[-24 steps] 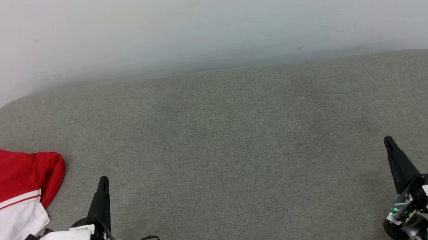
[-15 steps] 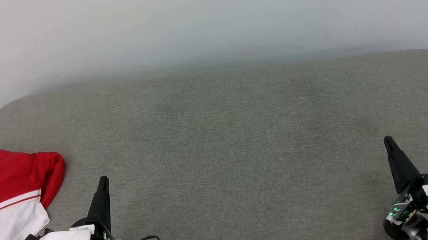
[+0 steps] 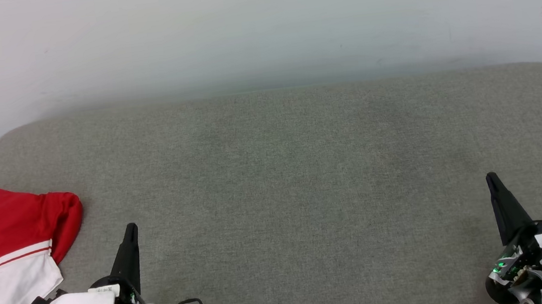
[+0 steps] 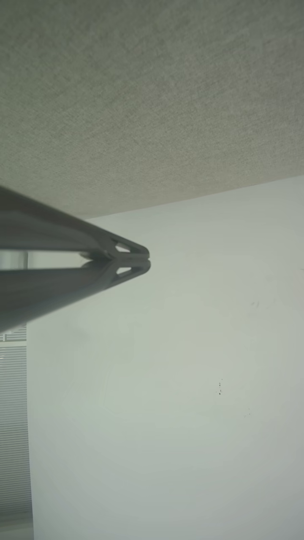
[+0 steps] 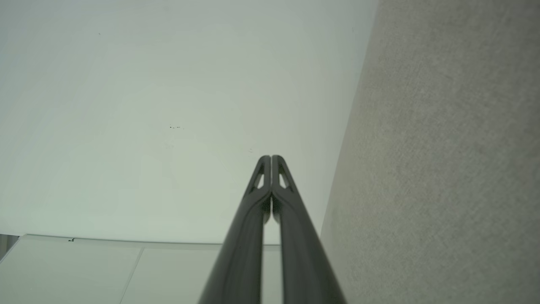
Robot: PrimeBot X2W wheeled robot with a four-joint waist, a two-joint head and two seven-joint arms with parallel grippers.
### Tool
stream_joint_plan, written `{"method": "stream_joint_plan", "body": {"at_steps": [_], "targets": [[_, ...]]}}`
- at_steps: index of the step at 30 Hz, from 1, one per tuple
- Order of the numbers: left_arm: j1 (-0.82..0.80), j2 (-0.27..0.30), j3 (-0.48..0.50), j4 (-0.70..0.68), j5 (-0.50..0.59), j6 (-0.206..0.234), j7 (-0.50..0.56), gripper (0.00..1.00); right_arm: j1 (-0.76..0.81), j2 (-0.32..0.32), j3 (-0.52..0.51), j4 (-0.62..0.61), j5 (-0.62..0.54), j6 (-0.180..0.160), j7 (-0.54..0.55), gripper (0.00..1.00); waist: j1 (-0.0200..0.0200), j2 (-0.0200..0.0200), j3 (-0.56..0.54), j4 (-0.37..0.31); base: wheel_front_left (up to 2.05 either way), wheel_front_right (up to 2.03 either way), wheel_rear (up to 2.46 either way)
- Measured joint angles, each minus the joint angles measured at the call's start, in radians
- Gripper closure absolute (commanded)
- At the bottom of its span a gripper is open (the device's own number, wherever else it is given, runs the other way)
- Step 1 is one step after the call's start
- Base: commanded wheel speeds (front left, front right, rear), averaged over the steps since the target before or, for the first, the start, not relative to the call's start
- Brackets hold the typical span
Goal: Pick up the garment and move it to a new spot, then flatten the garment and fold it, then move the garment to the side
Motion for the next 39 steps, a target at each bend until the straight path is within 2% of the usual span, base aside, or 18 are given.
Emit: {"method": "stream_joint_plan", "body": {"at_steps": [1, 8, 19, 33, 39], "targets": [[0.000, 0.000, 0.000, 0.000, 0.000, 0.000, 0.000, 0.00, 0.000, 0.000, 0.000, 0.000, 0.000, 0.000, 0.000, 0.00, 0.0000, 0.0000, 0.000, 0.000, 0.00, 0.00, 0.00], [0.028, -0.002, -0.019, 0.025, 0.001, 0.001, -0.014, 0.00, 0.033, 0.001, 0.008, 0.021, -0.002, 0.000, -0.011, 0.00, 0.0000, 0.0000, 0.000, 0.000, 0.00, 0.00, 0.00], [0.027, -0.003, -0.077, -0.021, 0.039, 0.001, -0.073, 0.00, 0.037, -0.002, 0.049, -0.021, -0.044, 0.000, -0.069, 0.00, 0.0000, 0.0000, 0.001, 0.001, 0.00, 0.00, 0.00], [0.026, -0.002, -0.111, -0.053, 0.337, 0.001, -0.128, 0.00, 0.049, -0.012, 0.055, -0.065, -0.338, 0.000, -0.130, 0.00, 0.0000, 0.0000, -0.004, 0.004, 0.00, 0.00, 0.00], [0.026, -0.002, -0.138, -0.068, 0.488, 0.018, -0.153, 0.00, 0.064, -0.008, 0.055, -0.083, -0.483, 0.000, -0.150, 0.00, 0.0000, 0.0000, -0.008, 0.006, 0.00, 0.00, 0.00]]}}
